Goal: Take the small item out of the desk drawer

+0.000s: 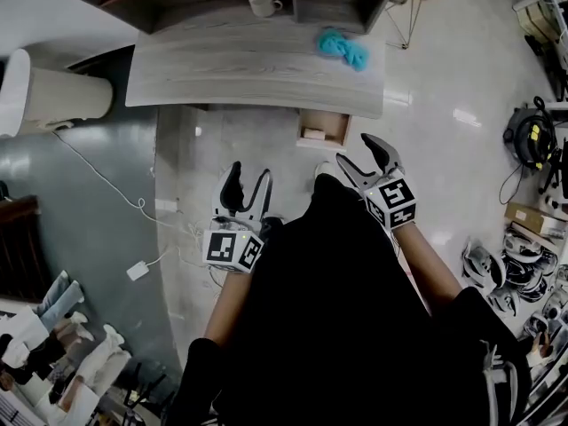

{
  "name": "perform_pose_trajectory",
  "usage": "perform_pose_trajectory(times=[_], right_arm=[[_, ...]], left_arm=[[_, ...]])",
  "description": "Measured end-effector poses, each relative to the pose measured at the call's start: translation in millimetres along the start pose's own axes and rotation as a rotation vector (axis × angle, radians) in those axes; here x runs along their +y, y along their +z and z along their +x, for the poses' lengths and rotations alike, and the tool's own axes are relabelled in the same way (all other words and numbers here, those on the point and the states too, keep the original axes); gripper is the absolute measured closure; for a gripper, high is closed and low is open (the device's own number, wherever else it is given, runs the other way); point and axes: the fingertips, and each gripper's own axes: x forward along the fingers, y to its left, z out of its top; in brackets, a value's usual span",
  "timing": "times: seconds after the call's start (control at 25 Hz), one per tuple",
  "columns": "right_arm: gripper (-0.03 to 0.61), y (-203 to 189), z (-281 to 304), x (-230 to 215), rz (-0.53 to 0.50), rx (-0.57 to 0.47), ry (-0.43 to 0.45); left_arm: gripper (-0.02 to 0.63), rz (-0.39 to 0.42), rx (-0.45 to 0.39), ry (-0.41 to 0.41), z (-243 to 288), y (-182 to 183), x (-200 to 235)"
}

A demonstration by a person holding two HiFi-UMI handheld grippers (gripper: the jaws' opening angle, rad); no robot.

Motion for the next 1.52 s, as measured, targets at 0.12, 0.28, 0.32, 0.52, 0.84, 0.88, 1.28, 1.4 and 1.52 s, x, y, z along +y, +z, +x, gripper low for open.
perform_pose_trajectory(times=[0.12,0.28,0.32,0.52,0.84,0.88,1.28,1.4,1.52], right_arm=[[0.302,-14.9,20.3,-17.7,-0.013,0.049,0.036],[0.302,-44.6,69.7,-16.5,-0.05,0.146,0.111],[0.302,-50.9,82.9,-16.1,-0.068,0.169,0.127],[0.302,-98.7,156.8,-11.7,-0.164,0.304,0.175],[0.301,-202.0,244.6,-23.9,-0.218,0.565,0.168],[0.301,-213.1,255.1,-24.5,-0.243,0.587,0.172],[0.302,-290.8,328.5,-49.8,-0.367,0.702,0.164],[0.302,-313.1,340.6,-52.3,-0.378,0.749,0.186],[0.302,-326.8,355.0,-54.5,-0.43,0.773,0.214]], left_arm=[[0.373,-0.014,0.009,0.036,19.6,-3.8,0.4],[0.373,-0.047,0.034,0.073,34.1,-13.5,10.6],[0.373,-0.055,0.037,0.08,37.4,-15.4,13.1],[0.373,-0.12,0.045,0.112,44.6,-37.9,43.8],[0.373,-0.185,0.061,0.096,68.4,-86.9,78.6],[0.373,-0.19,0.053,0.112,69.1,-90.8,89.4],[0.373,-0.256,0.057,0.223,61.8,-137.8,184.7],[0.373,-0.277,0.083,0.224,65.3,-158.6,193.4],[0.373,-0.299,0.106,0.223,74.0,-177.7,197.0]])
